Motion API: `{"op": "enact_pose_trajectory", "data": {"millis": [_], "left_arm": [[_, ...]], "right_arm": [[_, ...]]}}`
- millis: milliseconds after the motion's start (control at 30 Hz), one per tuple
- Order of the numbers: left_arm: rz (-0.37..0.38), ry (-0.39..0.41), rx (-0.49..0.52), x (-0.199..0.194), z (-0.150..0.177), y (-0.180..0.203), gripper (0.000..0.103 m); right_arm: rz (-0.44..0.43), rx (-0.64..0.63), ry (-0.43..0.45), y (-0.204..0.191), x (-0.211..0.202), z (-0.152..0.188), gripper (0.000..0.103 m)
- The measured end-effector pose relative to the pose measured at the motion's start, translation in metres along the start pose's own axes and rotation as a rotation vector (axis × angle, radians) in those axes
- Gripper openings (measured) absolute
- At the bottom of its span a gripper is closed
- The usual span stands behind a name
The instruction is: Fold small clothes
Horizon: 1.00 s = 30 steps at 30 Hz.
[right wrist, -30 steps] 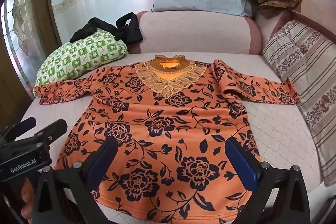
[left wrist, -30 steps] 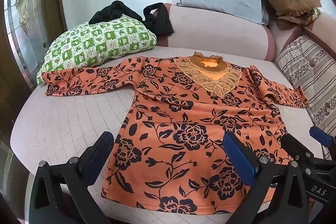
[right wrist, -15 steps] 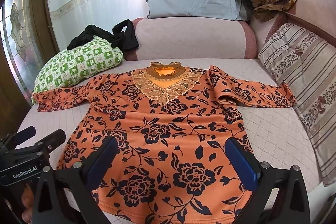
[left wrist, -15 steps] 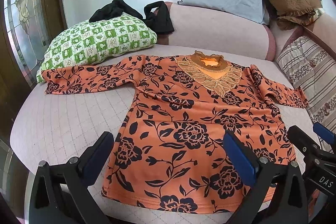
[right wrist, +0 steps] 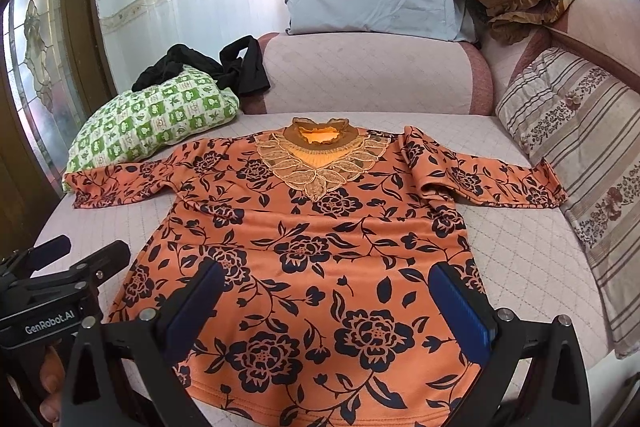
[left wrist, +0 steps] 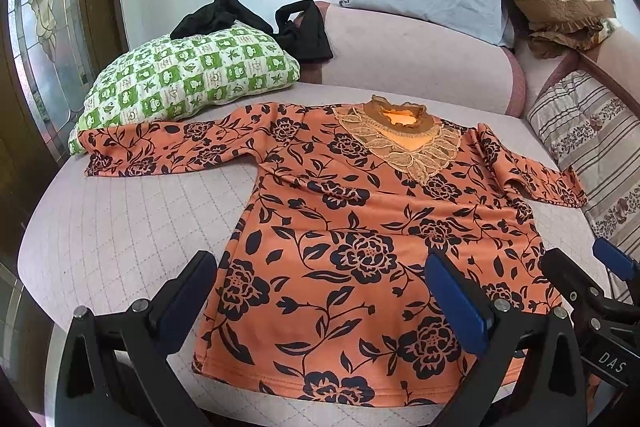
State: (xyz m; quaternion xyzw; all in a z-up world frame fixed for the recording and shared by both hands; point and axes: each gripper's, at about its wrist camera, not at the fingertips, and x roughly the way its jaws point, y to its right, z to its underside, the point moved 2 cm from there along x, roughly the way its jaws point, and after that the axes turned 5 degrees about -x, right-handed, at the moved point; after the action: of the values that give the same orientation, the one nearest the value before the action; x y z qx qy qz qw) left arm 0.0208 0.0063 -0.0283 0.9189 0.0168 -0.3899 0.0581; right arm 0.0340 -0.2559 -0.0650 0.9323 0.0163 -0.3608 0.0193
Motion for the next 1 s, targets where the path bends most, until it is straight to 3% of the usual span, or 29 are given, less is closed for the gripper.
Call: {"op": "enact_pose_trajectory", "data": {"millis": [1000], "left_arm": [[-0.006, -0.009, 0.001, 0.0012, -0.0006, -0.001, 0.103]], "right_arm": [[-0.024, 0.004, -0.002, -0.0055, 0.0001, 0.0011, 0.103]]}}
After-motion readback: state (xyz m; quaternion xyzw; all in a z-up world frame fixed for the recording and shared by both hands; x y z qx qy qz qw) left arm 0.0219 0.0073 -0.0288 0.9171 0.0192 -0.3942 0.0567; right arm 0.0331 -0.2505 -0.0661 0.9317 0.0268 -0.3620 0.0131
